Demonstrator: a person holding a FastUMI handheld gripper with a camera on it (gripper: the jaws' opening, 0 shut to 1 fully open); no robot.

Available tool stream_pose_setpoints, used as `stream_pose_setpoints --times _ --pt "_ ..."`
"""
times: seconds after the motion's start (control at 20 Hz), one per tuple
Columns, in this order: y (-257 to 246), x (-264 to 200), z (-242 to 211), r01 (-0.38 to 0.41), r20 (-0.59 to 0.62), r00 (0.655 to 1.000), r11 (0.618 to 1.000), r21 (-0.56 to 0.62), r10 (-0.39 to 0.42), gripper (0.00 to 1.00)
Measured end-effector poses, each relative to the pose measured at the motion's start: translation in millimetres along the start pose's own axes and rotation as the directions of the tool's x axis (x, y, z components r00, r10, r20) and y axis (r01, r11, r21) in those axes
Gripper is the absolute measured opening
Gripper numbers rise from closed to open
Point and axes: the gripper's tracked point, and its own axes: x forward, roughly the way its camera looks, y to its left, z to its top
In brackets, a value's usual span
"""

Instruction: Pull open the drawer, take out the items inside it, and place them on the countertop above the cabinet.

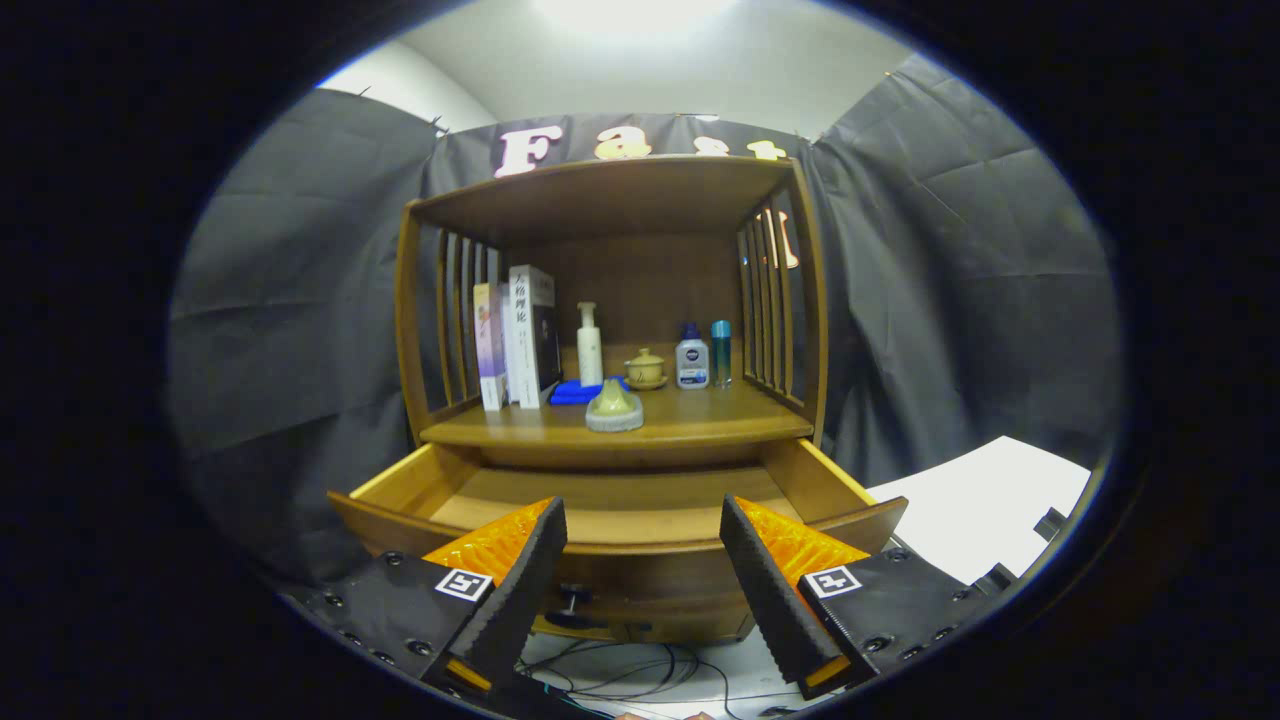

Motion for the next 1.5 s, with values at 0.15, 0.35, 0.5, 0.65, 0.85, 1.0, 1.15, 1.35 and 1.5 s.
stream_pose_setpoints --times 0.15,0.35,0.5,0.65,0.85,1.0,1.15,1.35,1.5 --pt "21.4 -3.1 -29.4 -0.022 -0.050 0.999 0.996 -0.083 0.018 0.98" --pt "52.3 4.5 -57.5 -0.077 -0.083 0.994 0.990 -0.117 0.068 0.99" --pt "53.4 17.2 -62.4 -0.055 -0.071 0.996 0.991 -0.123 0.047 0.98" --pt "43.3 33.2 -61.3 -0.020 -0.051 0.999 0.994 -0.106 0.015 0.97" --pt "36.0 49.2 -75.0 -0.006 -0.085 0.996 0.997 -0.079 -0.001 0.97" --pt "28.1 51.9 -81.2 0.004 -0.105 0.994 0.995 -0.100 -0.015 0.97" --pt "27.2 53.5 -79.6 0.030 -0.096 0.995 0.995 -0.091 -0.039 0.96" --pt "29.6 66.7 -76.1 0.031 -0.069 0.997 0.994 -0.103 -0.038 0.98" --pt "30.0 80.4 -70.9 0.033 -0.053 0.998 0.995 -0.098 -0.038 0.98"
